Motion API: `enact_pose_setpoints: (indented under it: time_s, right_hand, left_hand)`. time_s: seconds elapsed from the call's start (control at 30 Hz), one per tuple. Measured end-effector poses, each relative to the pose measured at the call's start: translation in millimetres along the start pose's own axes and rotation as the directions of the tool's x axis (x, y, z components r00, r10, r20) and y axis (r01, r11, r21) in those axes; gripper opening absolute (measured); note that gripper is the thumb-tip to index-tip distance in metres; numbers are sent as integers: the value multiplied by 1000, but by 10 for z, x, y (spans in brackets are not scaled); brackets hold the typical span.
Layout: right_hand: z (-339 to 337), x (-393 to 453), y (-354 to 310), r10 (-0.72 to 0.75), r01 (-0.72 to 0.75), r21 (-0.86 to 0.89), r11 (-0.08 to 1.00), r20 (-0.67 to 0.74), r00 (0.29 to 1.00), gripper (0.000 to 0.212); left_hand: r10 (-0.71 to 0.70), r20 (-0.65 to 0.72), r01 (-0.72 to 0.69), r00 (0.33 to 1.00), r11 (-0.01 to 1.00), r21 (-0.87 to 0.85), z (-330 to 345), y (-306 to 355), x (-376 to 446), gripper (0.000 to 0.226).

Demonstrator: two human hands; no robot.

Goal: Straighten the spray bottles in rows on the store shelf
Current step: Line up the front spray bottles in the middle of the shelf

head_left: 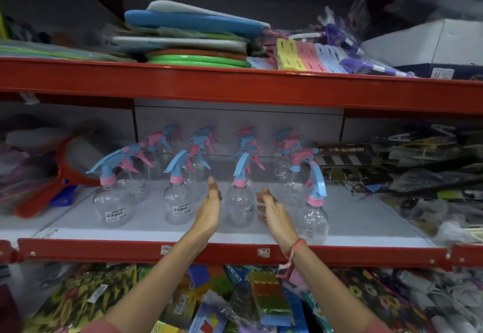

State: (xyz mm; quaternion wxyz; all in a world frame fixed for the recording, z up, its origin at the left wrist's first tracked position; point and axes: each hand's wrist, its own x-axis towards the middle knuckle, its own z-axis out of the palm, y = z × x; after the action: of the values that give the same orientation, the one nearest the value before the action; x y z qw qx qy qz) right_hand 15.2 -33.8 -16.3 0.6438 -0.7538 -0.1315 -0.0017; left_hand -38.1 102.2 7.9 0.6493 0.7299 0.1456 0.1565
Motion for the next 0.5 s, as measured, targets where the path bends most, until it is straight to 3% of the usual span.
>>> enact_pose_setpoints:
  time_s: [0.07, 0.17, 0.2, 0.5]
  right_hand:
    - [-5, 36, -5, 24, -24, -11, 1000, 15, 1000, 68]
    - [-59, -16, 63, 16, -17, 18, 1000, 41, 999, 57]
    - [185, -65, 54, 31, -32, 9, 999, 66, 997, 53]
    - [-11, -265, -37, -30, 27, 31, 999, 96, 995, 48]
  left_hand:
    - [-3, 27, 4, 1000, 999, -42, 23, 28, -47, 113]
    - [3, 42, -2, 999, 1000, -31, 8, 39, -132, 113]
    - [-21, 44, 22, 999, 999, -31, -267, -72, -101, 112]
    - [4, 151, -7, 989, 1000, 17, -399, -56, -247, 131]
